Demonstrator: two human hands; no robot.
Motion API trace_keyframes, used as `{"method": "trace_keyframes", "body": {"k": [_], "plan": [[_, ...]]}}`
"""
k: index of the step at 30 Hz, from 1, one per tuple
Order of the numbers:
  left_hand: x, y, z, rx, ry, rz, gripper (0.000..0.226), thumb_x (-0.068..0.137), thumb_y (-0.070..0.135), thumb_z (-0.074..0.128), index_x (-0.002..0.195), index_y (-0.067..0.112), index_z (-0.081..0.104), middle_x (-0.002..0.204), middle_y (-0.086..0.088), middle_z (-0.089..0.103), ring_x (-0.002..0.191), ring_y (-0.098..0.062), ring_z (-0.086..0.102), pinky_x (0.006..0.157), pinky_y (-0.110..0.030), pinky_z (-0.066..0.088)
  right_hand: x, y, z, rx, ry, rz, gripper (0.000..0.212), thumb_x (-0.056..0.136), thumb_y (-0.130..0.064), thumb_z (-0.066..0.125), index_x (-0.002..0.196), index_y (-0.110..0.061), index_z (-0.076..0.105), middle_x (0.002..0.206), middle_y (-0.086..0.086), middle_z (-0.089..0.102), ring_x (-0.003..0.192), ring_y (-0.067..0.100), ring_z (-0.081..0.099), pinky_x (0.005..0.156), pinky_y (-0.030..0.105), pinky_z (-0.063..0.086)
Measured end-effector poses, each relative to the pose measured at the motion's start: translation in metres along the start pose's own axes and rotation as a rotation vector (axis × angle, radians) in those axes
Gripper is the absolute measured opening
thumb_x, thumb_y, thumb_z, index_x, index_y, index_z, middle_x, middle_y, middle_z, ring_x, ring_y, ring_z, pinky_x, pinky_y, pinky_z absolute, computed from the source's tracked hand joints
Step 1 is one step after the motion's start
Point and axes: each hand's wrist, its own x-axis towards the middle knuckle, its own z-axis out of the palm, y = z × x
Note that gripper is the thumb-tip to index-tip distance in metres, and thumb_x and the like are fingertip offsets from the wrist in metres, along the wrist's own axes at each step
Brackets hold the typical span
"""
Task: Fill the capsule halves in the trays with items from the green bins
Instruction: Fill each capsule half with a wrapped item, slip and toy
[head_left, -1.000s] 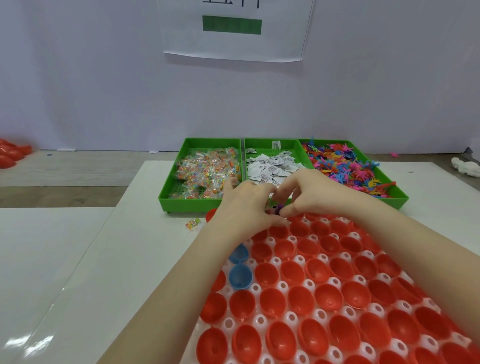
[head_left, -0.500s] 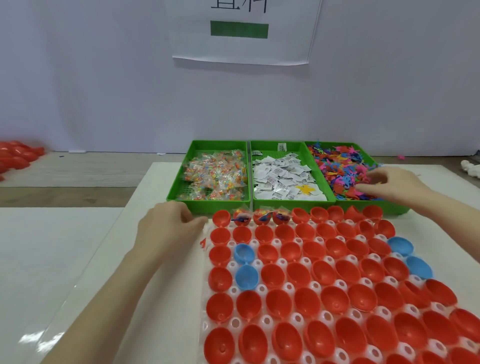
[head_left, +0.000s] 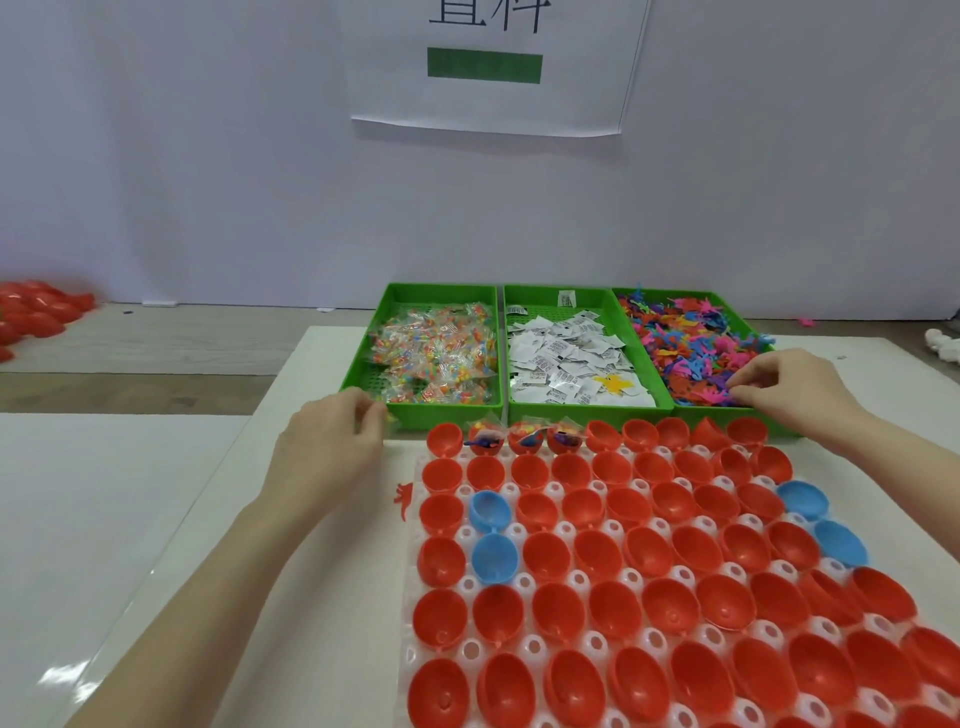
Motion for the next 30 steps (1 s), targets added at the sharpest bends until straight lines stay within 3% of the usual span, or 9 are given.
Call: {"method": "trace_keyframes", "body": {"k": [5,7,10,13,16,19,22,25,30], "plan": [[0.008,0.015,-0.011,-0.303,0.048,-0.069,0.030,0.082,0.032,0.030,0.061,0.013,0.038,0.061,-0.003,0.044,0.060,-0.019,0.039,0.054,-0.036,0.026,-0.002,-0.007,-0.004,-0.037,0.225,-0.041,0.020,0.091,-0.004,0.049,0.098,-0.006,0.067,0.110,0.016,0.063,0.100,0.032,0.056,0.072,0.032,0.034],[0.020,0.020,-0.009,-0.204,0.013,-0.049,0.035,0.093,0.033,0.034,0.064,0.014,0.040,0.065,0.000,0.044,0.065,-0.020,0.040,0.054,-0.035,0.023,0.000,-0.018,-0.004,-0.008,0.141,-0.110,0.024,0.093,-0.001,0.044,0.099,-0.009,0.066,0.113,0.016,0.059,0.101,0.030,0.054,0.074,0.032,0.035],[0.040,0.022,0.001,-0.084,-0.063,0.015,0.024,0.094,0.028,0.051,0.082,0.009,0.060,0.085,-0.003,0.059,0.080,-0.021,0.049,0.064,-0.029,0.028,0.002,-0.043,0.000,-0.033,-0.048,-0.226,0.033,0.091,0.004,0.040,0.094,-0.015,0.067,0.108,0.015,0.056,0.079,0.012,0.051,0.067,0.028,0.034],[0.052,0.023,0.012,0.065,-0.192,-0.010,0.024,0.087,0.031,0.062,0.081,0.007,0.067,0.102,-0.012,0.065,0.093,-0.028,0.056,0.072,-0.031,0.038,0.002,-0.070,0.012,-0.096,-0.172,-0.257,0.033,0.088,0.000,0.039,0.099,-0.010,0.068,0.105,0.008,0.058,0.082,0.017,0.055,0.073,0.029,0.038],[0.056,0.028,0.016,0.145,-0.239,-0.096,0.027,0.083,0.033,0.066,0.087,0.007,0.066,0.090,-0.008,0.062,0.091,-0.027,0.058,0.070,-0.031,0.041,0.002,-0.085,0.022,-0.227,-0.272,-0.198,0.029,0.090,-0.024,0.051,0.070,-0.006,0.063,0.067,0.006,0.052,0.058,0.019,0.043,0.057,0.028,0.033],[0.055,0.034,0.014,0.286,-0.200,-0.095,0.031,0.081,0.040,0.068,0.090,0.010,0.063,0.083,-0.004,0.058,0.081,-0.024,0.054,0.064,-0.030,0.037,0.000,-0.092,0.028,-0.327,-0.348,-0.025,0.038,0.080,-0.039,0.065,0.059,-0.013,0.046,0.058,0.000,0.038,0.062,0.021,0.043,0.057,0.028,0.034],[0.054,0.035,0.013,0.249,-0.175,-0.102,0.033,0.078,0.039,0.071,0.092,0.009,0.065,0.090,-0.007,0.063,0.090,-0.027,0.058,0.065,-0.031,0.039,-0.001,-0.098,0.030,-0.338,-0.272,0.044,0.017,0.077,-0.026,0.070,0.076,-0.012,0.060,0.075,0.002,0.053,0.078,0.025,0.052,0.066,0.032,0.038],[0.051,0.033,0.012,0.156,-0.127,-0.064,0.026,0.082,0.032,0.069,0.081,0.006,0.068,0.088,-0.011,0.067,0.081,-0.027,0.056,0.064,-0.031,0.038,-0.002,-0.099,0.031,-0.330,-0.190,0.041,0.019,0.073,-0.017,0.072,0.092,-0.012,0.069,0.089,0.003,0.064,0.087,0.026,0.059,0.067,0.032,0.040],[0.046,0.027,0.012,-0.089,0.072,-0.007,0.020,0.088,0.022,0.062,0.086,0.003,0.068,0.087,-0.012,0.066,0.083,-0.027,0.058,0.071,-0.032,0.041,-0.003,-0.095,0.025,-0.216,0.056,-0.129,0.025,0.085,-0.039,0.062,0.089,-0.015,0.069,0.093,0.003,0.067,0.093,0.027,0.060,0.068,0.030,0.036]]}}
